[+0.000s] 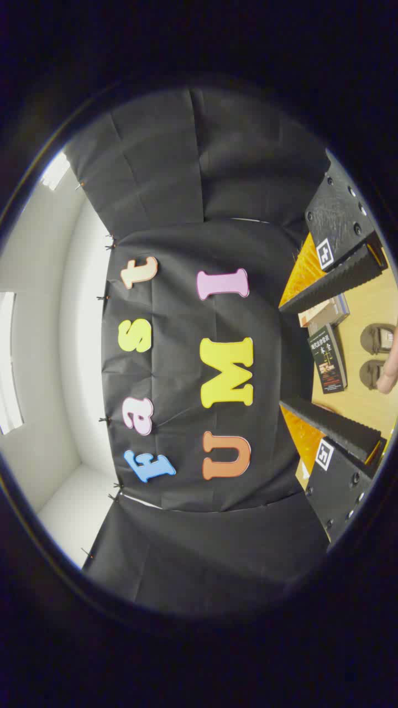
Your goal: Open the storage box then place both shoes into the box .Put the left shoe in first, then the right shoe, with the right side of both shoes facing outward in a uniform manner.
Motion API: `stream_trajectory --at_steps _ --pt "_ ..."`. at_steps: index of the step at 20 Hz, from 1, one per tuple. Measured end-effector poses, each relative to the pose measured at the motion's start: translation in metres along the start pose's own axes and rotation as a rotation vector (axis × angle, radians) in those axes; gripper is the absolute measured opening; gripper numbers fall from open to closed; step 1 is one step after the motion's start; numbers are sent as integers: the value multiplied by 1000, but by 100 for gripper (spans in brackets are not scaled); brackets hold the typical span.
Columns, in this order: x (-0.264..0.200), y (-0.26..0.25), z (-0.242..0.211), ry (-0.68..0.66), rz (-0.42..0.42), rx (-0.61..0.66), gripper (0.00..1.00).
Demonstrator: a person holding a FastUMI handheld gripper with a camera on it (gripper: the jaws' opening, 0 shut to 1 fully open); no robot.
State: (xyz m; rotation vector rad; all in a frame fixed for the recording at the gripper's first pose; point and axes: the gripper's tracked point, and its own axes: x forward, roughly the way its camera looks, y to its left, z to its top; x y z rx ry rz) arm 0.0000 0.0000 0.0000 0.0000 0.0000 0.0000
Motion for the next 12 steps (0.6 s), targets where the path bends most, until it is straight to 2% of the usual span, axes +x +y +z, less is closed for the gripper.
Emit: stream_trajectory --at_steps 2,5,12 --pt "1 8 -8 25 22 -2 95" --pt "7 6 -16 50 13 -15 95" --pt "6 14 -6 3 33 -27 95"
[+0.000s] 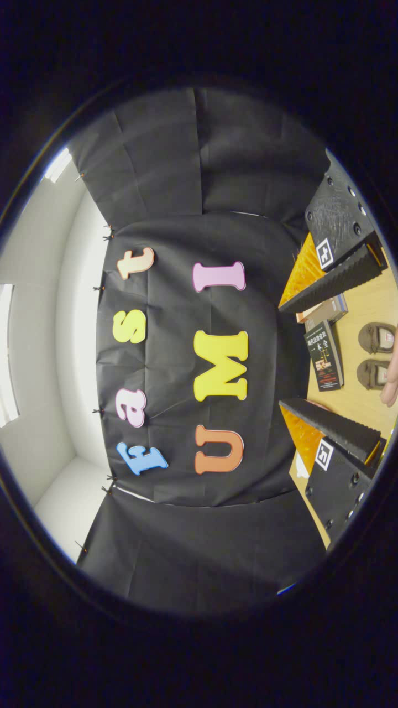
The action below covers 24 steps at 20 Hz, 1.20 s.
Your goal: Open the storage box then place both shoes into the box .Put the left shoe in first, then the right shoe, with the right side of both shoes facing outward in a uniform manner.
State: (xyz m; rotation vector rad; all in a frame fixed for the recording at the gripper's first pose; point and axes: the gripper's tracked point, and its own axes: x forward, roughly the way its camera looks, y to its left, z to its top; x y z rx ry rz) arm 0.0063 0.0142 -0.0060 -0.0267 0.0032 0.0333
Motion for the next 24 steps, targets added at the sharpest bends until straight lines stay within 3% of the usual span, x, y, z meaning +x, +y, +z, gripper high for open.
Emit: stream_trajectory --at_steps 10,24 --pt "25 31 -35 17 64 -34 95" --pt "87 193 -246 459 364 -1 95"
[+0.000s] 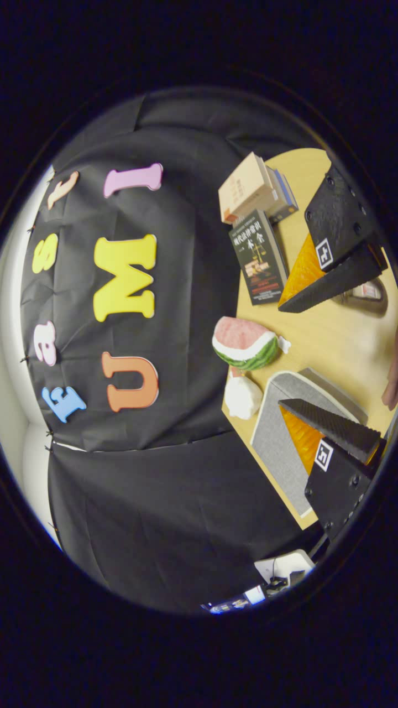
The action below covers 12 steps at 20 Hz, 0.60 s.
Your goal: Open the storage box then place both shoes into the box .Put the left shoe in first, then the right shoe, with the right side of both shoes facing outward in a uniform manner.
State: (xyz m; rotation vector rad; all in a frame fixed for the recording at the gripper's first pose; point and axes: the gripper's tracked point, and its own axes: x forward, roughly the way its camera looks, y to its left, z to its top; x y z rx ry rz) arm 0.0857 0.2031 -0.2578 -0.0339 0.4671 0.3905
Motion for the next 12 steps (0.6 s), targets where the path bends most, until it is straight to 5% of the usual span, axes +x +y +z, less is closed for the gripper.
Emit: stream_trajectory --at_steps 7,12 --pt "52 32 -60 238 115 142 96" --pt "62 46 -74 283 212 197 97"
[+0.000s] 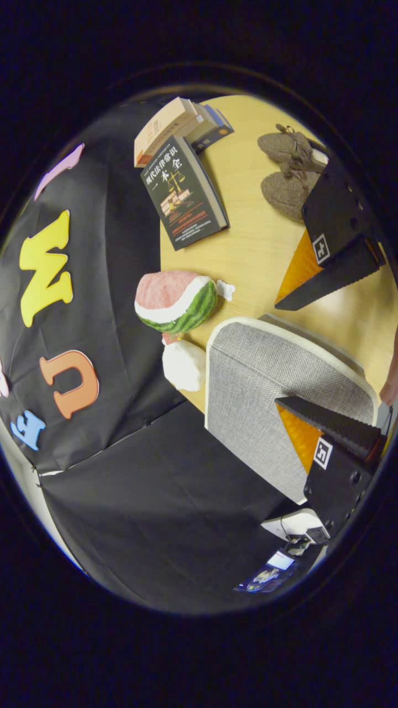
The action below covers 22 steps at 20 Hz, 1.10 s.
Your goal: Open the storage box then place both shoes into the box .Put the left shoe in first, then the right shoe, with the right side of both shoes facing outward in a uniform manner.
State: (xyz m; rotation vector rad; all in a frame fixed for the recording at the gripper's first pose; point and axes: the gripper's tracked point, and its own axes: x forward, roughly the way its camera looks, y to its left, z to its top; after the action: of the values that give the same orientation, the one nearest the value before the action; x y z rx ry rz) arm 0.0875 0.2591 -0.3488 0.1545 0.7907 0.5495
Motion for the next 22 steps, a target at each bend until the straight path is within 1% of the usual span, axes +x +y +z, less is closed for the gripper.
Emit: stream_trajectory --at_steps 3,5,8,10,12,14,16,17,18,20,22 --pt "14 3 -12 53 53 90 98" --pt "16 1 -16 91 57 130 98" --pt "14 10 -16 111 53 170 69" --pt "11 18 -11 121 45 168 50" --pt "8 28 -9 132 15 147 31" --pt "9 26 -9 149 -31 131 12" --pt "8 27 -6 159 -63 189 12" --pt "5 30 -3 176 -71 241 1" --pt "3 31 1 188 -81 276 1" --pt "-1 36 15 185 -72 321 1" --pt "-8 46 29 174 -65 333 1"
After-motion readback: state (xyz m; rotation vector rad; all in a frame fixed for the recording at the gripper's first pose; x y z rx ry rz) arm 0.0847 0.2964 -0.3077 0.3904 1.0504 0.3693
